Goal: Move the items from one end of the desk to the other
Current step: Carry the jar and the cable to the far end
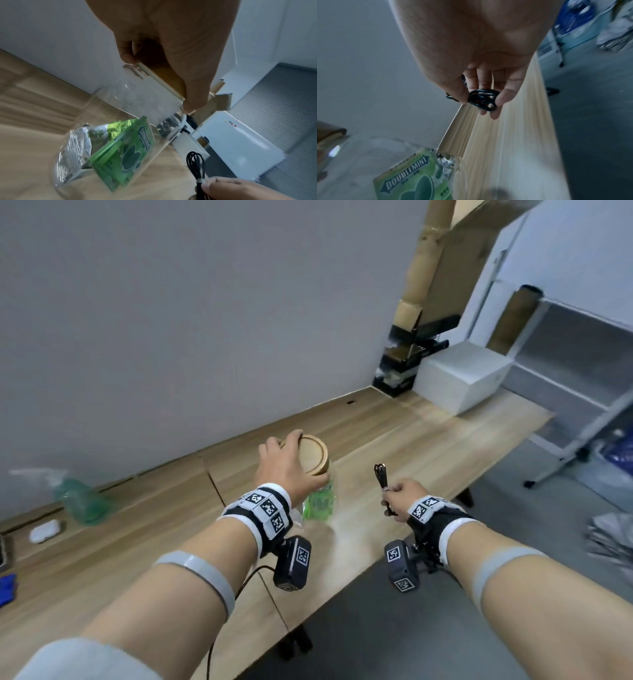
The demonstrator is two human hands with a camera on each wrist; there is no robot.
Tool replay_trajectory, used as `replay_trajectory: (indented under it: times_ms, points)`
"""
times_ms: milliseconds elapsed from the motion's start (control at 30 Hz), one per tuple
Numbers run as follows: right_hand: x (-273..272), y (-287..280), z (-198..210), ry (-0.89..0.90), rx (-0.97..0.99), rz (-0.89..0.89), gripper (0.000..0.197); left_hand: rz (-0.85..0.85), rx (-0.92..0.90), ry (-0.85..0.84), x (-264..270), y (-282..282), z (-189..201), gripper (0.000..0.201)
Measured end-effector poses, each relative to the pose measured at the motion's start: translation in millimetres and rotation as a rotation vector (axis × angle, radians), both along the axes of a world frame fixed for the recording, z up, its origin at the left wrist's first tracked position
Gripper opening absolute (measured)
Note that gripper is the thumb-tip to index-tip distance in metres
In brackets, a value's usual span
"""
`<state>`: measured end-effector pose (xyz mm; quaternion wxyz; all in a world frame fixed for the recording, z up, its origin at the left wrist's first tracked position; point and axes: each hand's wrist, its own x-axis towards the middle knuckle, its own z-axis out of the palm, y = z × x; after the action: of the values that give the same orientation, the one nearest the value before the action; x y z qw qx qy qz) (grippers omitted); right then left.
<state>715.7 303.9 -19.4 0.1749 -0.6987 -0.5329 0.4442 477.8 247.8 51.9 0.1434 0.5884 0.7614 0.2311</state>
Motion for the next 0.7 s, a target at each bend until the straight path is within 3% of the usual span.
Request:
replay_trajectory:
  times_ms: [200,300,400,533,700]
  points:
    - [115.2,48.0,-4.7,0.041,0.048,-0.149,0.015,-0.110,0.025,-0.039,101.4,63.6,6.6,0.099]
    - [144.5,65.3,-0.7,0.025,0.059,-0.188,0.029,-0.131,0.033,-0.038,131.4,97.8,3.5,0.099]
    - [166.5,87.9,-3.4,-0.039,0.068,-0.206,0.026,-0.145,0.026,-0.029,153.4,135.4,-2.7,0.100]
    - [183.6,133.4,1.2,-0.136,0.073,-0.141,0.010,-0.128,0.014,-0.057,172.5,195.2,-19.0,0.100]
    - [203.2,208.8,-11.0,-0.246,0.066,-0.023,0.007,-0.057,-0.002,-0.100,182.3,272.6,-43.0,0.099]
